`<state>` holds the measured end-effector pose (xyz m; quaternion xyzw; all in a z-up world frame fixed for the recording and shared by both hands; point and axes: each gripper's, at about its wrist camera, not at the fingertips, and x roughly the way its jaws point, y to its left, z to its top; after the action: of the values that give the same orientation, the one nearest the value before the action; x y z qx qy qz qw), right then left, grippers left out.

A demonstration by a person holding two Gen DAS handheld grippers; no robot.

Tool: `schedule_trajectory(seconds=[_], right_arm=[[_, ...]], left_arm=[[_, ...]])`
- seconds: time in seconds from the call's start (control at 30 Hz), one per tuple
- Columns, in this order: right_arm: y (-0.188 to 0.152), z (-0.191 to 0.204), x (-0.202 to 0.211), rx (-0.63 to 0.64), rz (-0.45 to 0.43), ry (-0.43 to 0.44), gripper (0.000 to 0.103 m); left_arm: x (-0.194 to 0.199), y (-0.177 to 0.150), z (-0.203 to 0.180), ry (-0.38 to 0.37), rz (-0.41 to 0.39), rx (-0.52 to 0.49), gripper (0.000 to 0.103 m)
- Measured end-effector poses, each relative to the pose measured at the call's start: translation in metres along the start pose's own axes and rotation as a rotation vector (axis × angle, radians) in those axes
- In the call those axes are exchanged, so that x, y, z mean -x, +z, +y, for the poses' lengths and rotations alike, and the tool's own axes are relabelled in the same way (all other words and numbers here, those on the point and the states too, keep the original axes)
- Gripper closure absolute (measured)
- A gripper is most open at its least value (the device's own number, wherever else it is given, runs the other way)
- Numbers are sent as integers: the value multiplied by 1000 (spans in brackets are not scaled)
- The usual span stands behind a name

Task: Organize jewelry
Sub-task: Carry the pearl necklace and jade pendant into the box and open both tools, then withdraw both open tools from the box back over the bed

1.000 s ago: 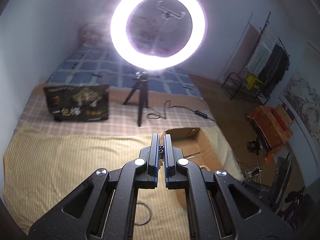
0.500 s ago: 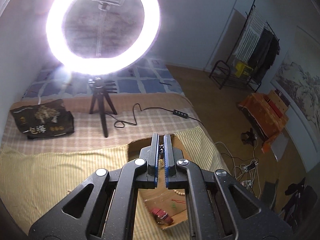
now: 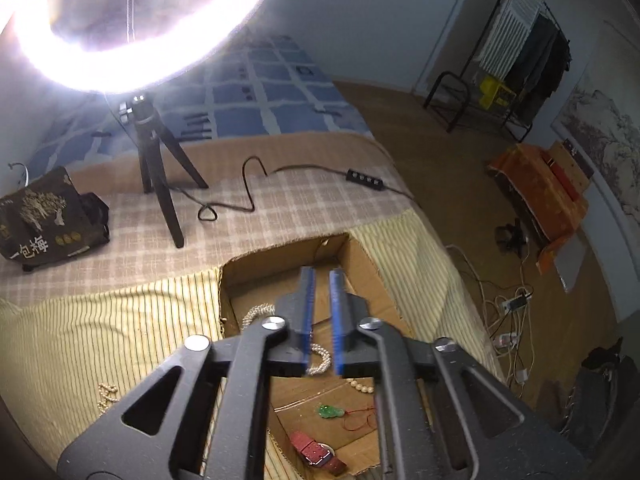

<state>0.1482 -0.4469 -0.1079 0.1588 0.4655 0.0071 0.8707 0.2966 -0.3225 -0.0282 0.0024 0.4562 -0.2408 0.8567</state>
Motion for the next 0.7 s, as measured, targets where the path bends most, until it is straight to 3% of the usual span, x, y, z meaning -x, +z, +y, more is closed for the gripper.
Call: schedule_trajectory(seconds=[0.07, 0.33, 0.7], right_arm=[[0, -3, -2, -10, 10, 8, 51], [2, 5, 3, 5, -9, 4, 44], [-1, 27, 16, 55, -40, 11, 37]], left_arm=[[-2, -2, 0, 12, -7, -10, 76], [11, -6, 8, 27, -27, -12, 76], [63, -19, 39, 97, -102, -14, 76]])
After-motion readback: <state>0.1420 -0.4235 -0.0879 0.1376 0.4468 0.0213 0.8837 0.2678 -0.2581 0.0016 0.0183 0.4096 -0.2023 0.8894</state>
